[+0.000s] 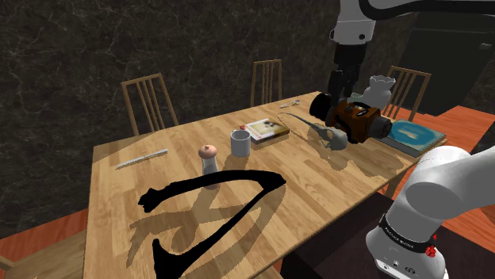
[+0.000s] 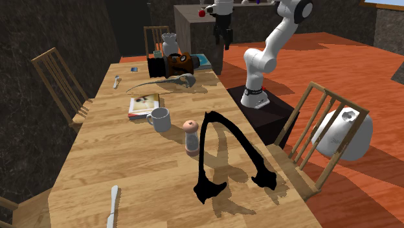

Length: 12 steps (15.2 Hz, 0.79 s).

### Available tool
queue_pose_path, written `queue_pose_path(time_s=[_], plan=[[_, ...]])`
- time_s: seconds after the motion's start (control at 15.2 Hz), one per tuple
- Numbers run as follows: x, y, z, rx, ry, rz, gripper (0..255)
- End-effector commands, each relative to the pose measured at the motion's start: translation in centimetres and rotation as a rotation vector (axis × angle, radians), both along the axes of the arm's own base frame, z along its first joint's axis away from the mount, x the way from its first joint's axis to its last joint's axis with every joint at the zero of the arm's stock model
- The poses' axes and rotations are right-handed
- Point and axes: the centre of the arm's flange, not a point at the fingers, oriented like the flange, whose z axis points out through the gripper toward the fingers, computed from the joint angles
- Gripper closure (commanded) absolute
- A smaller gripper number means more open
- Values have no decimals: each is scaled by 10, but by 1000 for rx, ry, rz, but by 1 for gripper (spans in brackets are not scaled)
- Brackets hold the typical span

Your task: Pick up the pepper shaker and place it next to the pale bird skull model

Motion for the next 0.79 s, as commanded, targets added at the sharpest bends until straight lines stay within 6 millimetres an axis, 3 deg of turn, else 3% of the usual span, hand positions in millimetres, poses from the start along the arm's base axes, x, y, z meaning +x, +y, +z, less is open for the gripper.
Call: queue_pose_path(time_s=[0.0,0.73], plan=[[0,0,0,0,0,0,0],[75,94,-65,22,-67,-29,0]])
